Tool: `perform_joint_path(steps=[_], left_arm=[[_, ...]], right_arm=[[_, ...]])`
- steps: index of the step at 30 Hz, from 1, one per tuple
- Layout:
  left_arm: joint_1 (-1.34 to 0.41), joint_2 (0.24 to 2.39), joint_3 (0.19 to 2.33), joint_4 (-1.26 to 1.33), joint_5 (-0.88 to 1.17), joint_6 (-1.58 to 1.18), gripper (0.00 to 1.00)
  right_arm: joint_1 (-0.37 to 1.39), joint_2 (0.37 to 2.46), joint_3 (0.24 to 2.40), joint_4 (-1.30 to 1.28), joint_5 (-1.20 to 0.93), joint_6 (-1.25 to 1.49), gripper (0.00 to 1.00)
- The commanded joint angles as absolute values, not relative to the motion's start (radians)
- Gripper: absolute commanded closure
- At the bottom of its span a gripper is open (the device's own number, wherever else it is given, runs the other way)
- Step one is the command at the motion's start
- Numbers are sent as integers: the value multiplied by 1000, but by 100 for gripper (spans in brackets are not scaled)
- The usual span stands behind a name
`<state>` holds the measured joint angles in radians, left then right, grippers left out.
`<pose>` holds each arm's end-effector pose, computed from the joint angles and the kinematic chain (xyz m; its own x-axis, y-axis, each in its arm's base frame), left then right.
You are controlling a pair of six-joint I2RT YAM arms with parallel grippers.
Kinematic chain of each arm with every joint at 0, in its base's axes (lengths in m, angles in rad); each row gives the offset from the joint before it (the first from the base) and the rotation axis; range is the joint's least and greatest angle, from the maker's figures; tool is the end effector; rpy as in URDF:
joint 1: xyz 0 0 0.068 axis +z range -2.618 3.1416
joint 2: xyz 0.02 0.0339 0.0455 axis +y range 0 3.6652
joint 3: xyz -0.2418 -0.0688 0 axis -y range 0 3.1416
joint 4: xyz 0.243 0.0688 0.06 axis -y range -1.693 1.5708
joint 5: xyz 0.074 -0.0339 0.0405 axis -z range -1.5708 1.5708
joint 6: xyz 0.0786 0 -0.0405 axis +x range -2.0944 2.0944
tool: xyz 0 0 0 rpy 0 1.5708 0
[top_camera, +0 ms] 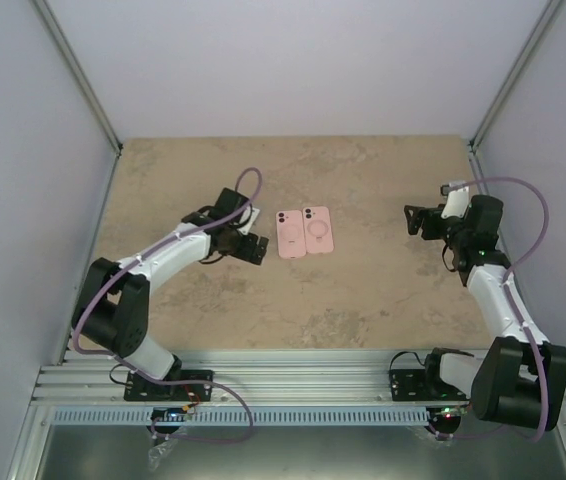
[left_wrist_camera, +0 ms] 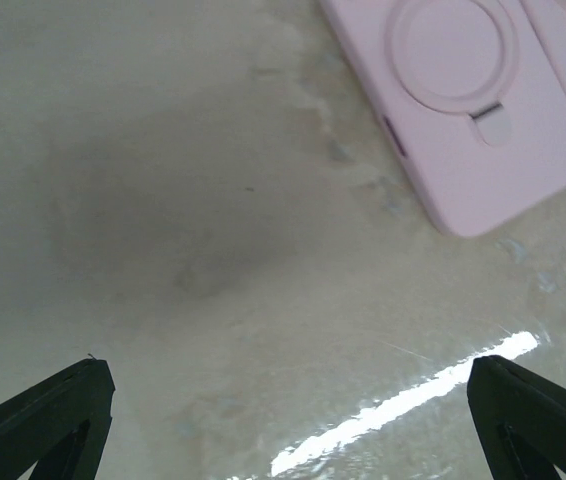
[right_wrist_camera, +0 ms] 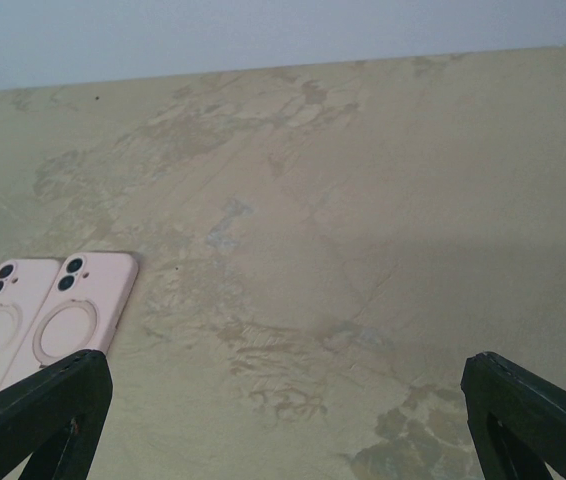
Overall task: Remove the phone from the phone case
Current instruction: Adjust the phone at the center of the board.
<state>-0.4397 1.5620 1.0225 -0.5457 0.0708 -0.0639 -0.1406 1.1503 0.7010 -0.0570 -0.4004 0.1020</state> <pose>0.2947 -0.1448 0.1472 -0.8277 0.3190 -0.4618 0.4024 0.9108 -0.0922 0.2956 -0.0109 0.2117 -0.4989 0.1653 -0.8508 -0.1585 0.9477 0.2771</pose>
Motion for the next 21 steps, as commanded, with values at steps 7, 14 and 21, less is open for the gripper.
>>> perform_joint_path(steps=[7, 14, 21], left_arm=[[-679, 1619, 1017, -445, -166, -138, 1], [-758, 1720, 1071, -398, -252, -131, 1], [-767, 1823, 1127, -382, -330, -158, 1]], right_arm=[[-146, 1118, 668, 31, -374, 137, 2], [-159, 1116, 664, 38, -394, 142, 2], [-176, 1120, 666, 36, -401, 142, 2]])
